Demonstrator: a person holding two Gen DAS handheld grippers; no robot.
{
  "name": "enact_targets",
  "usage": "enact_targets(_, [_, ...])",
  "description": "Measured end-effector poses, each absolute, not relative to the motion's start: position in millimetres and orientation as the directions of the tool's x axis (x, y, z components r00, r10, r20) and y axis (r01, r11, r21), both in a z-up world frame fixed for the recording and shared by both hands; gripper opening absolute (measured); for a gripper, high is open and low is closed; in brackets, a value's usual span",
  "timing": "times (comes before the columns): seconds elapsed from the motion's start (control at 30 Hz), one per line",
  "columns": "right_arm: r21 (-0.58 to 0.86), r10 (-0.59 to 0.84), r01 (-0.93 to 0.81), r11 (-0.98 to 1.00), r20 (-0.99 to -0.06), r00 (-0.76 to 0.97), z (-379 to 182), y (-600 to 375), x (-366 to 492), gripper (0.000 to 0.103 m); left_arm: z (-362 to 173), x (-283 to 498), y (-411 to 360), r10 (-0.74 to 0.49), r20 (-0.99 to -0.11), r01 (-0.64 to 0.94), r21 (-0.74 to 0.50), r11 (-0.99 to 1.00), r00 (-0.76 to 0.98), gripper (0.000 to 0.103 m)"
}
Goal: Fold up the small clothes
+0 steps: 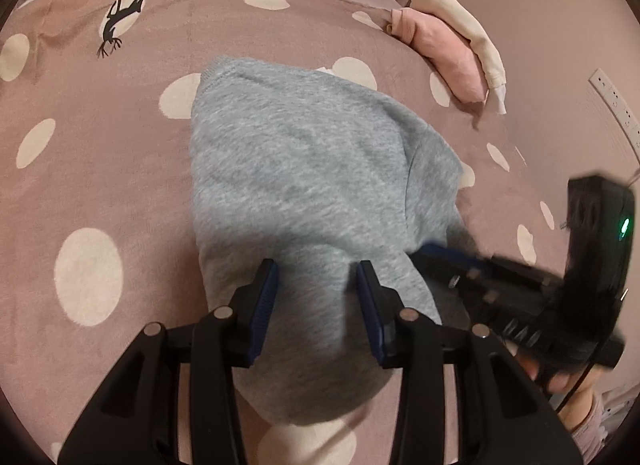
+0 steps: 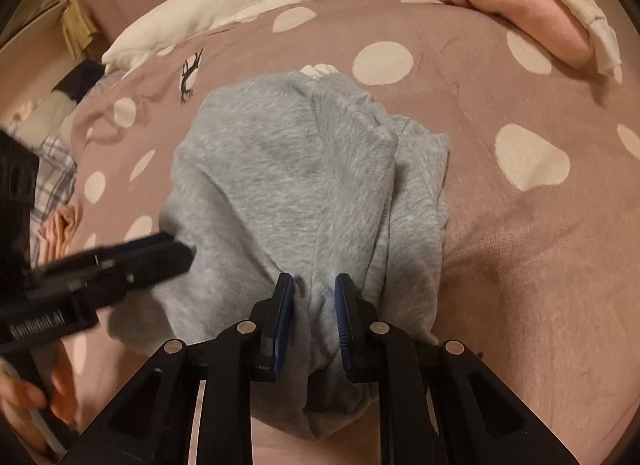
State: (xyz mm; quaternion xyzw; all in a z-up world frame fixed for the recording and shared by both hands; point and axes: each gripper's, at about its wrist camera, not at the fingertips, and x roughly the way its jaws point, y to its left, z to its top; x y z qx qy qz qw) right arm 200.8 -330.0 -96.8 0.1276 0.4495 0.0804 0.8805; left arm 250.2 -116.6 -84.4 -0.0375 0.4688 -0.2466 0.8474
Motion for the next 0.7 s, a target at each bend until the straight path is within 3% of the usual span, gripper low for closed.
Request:
enact_targets(0.17, [0.368,0.302,-0.05,0.929,-0.669,0.679,-63.9,-337.9,206.5,0.017,-85.4,236.4,-115.3,-0.454,-0.779,0.425,-0.269,0.865,0.432,0.04])
enact_targets(0.3, [0.355,0.244,0.027,0.935,-0.694,0.678,-67.5,-339.8,242.0,0.017,-86.1,230.8,-122.2,-0.431,-0.797,0.457,-0.222,0.861,0.424,0.04])
enact_targets(0.47, [0.274,0.157,0.123,0.954,-0.806,0.571,-100.5,-337.7,296.0,0.017,-87.9,226.7,-128.4,-0.414,-0.802,0.487,-0.179,0.855,0.431,0.04])
enact_targets(0.7, [0.384,0.255,0.092,0.919,-0.755,0.604,-80.1,-353.7,266.0,0.019,-86.2,228.4,-124.8,-0.442,-0.79,0.469,-0.225,0.854,0.425,0.047])
